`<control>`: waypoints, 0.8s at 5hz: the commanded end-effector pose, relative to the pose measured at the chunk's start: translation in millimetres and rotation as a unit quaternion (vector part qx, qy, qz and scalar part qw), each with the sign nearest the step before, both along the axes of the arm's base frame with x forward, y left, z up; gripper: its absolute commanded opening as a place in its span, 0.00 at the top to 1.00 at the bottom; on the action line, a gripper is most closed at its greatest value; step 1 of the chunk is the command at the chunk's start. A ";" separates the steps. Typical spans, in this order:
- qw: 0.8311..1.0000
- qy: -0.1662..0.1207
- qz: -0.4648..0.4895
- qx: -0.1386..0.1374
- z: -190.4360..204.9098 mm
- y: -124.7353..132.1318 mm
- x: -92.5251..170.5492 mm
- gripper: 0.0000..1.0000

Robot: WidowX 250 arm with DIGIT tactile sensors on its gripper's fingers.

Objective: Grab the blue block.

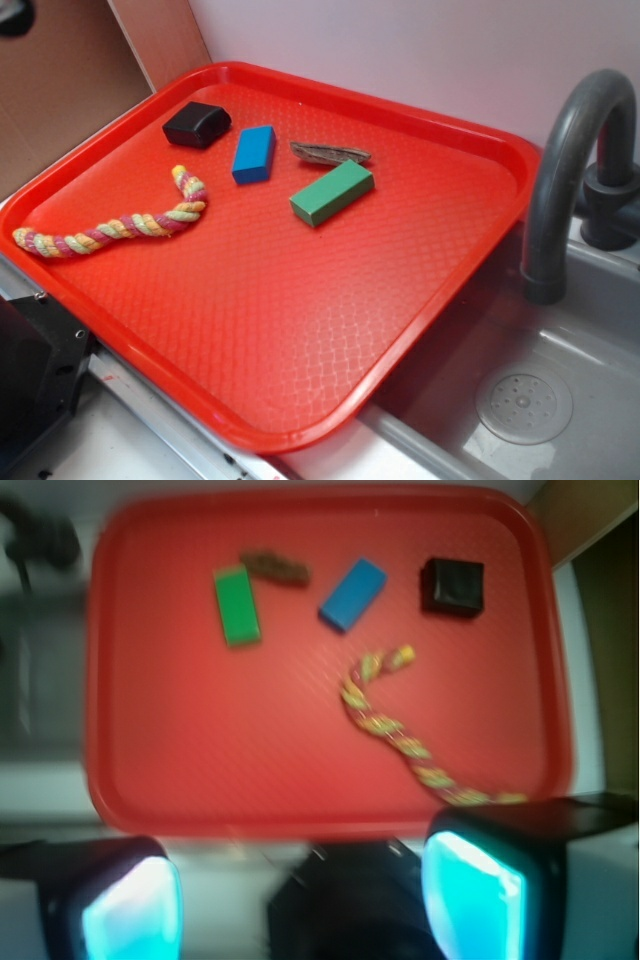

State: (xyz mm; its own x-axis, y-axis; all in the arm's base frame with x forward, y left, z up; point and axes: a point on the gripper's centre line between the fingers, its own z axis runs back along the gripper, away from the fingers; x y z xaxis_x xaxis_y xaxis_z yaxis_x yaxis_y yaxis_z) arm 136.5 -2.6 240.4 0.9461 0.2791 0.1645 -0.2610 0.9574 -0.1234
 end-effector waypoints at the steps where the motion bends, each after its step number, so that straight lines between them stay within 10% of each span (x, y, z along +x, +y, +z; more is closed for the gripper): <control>1: 0.983 -0.025 0.181 -0.008 -10.3 28.7 41.9 0.00; 4: 0.975 -0.035 0.217 0.038 -61.9 60.2 106.8 0.00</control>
